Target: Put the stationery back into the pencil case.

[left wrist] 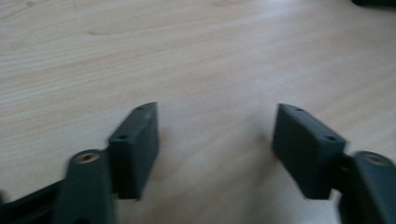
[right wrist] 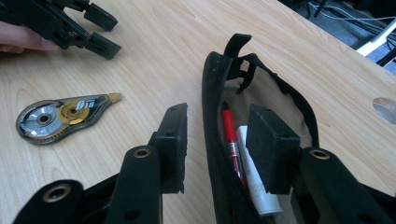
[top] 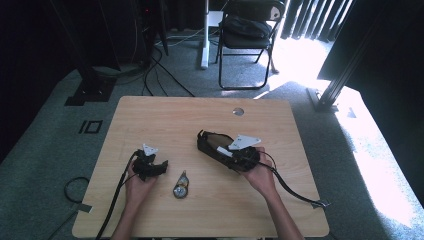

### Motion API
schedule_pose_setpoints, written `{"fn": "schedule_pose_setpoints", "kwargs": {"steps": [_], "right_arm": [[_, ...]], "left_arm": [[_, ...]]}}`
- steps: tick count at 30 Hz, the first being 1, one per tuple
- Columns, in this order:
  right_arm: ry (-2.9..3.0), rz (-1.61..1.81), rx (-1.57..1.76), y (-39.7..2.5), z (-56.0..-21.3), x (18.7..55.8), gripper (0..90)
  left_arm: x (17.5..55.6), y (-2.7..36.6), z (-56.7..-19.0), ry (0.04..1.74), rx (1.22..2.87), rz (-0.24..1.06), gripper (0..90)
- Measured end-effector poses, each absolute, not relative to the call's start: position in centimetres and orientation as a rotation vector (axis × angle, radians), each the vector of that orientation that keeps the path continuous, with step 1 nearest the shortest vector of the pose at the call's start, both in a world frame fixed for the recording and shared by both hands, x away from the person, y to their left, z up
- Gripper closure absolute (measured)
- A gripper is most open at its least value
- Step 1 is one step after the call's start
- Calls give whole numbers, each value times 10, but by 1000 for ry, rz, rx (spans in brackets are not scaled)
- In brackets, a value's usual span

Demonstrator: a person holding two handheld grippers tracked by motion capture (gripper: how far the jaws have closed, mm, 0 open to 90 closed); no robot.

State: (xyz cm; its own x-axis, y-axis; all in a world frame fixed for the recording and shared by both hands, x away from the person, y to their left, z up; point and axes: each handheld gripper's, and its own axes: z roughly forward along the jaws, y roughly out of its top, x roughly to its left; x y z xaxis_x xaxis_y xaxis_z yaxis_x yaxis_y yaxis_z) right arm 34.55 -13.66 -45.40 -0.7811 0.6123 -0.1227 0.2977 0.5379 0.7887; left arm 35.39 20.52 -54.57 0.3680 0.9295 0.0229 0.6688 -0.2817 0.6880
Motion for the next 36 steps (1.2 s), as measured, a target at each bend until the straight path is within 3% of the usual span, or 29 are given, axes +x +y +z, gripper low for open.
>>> {"fn": "schedule_pose_setpoints", "kwargs": {"steps": [19,36], "right_arm": [[2420,1093,701,-132,-457,334,547],[2422,1102,695,-132,-458,331,541]], "left_arm": [[305,201,-544,1167,2181,489,355],[288,181,-545,1021,2246,463,288]]}}
